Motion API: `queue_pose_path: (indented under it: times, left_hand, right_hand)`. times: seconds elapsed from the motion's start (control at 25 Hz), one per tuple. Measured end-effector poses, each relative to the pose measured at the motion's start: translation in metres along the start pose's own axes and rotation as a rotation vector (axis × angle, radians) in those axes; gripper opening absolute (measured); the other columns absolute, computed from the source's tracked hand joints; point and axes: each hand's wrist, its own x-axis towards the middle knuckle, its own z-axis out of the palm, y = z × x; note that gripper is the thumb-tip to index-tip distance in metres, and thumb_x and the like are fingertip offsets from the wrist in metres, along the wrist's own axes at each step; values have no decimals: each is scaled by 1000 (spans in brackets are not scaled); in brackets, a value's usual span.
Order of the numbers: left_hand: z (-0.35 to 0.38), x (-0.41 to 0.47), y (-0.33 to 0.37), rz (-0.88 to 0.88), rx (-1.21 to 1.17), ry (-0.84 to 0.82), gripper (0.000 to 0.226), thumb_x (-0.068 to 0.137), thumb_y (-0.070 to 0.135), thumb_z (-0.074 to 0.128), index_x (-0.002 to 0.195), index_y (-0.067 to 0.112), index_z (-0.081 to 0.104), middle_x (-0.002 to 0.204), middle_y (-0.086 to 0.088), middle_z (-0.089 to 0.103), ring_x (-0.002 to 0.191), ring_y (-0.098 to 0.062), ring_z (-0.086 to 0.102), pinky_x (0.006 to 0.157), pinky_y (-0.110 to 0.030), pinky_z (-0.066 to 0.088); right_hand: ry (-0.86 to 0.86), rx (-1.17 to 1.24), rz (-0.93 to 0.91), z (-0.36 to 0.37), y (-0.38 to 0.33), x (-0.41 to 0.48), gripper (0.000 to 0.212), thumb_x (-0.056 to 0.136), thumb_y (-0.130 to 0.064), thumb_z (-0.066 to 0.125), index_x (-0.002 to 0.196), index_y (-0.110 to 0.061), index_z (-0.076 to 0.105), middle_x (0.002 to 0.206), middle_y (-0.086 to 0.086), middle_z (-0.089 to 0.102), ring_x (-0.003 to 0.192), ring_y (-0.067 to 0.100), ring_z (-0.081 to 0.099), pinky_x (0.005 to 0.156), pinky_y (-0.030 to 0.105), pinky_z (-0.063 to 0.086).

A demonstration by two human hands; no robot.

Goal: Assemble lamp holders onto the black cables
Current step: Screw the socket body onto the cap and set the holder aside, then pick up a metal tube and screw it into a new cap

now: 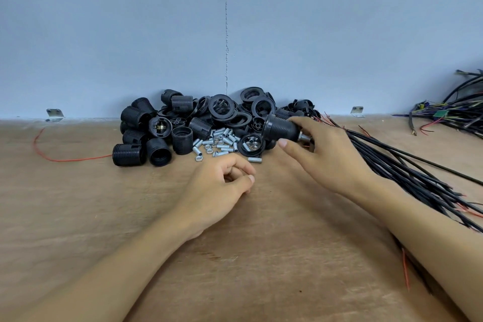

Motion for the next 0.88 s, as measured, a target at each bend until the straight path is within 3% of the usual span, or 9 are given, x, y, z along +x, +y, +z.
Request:
queue_pose_path:
  times: [0.08,0.2,0.36,0.56,0.72,0.88]
  left_hand:
    - [0,1,0,-6,10,-2,20,91,12,70,81,29,72,67,4,72,68,-4,63,65,-9,45]
    - [0,1,1,-4,19,-1,25,91,13,70,83,37,71,68,4,72,70,-8,65,65,-8,45]
    - [1,0,2,-6,31,3,26,92,14,70,84,39,71,69,4,72,72,-12,66,66,-8,45]
    - [1,1,4,-16,7,8,26,91,13,70,82,36,72,66,3,71,65,-1,62,62,-5,42]
    - [2,2,4,-29,-4,27,20,91,10,71,79,25,74,65,1,71,61,0,60,59,-5,40]
    - [3,3,4,-23,5,35,23,91,13,71,80,33,73,66,1,71,61,1,60,58,-6,39]
  right_hand:
    - [60,-103,-23,-8,1,8,40,93,-52,57,129,-34,57,87,-16,64,74,0,54,63,28,39]
    - [118,-202,-28,-19,11,23,42,93,-57,53,128,-34,57,92,-12,66,84,16,57,65,32,38]
    - [173,-363,99,-31,44,52,45,92,-60,50,126,-31,56,99,-3,68,95,30,61,70,35,36]
    - [156,-541,293,-59,99,93,41,91,-58,48,114,-27,61,95,4,68,79,29,51,68,34,33]
    - [97,-355,442,-62,149,87,42,90,-52,56,122,-26,61,110,7,67,97,32,59,75,35,40]
    - [48,-340,626,-55,189,68,48,92,-45,57,121,-7,60,119,24,61,111,42,56,92,45,49]
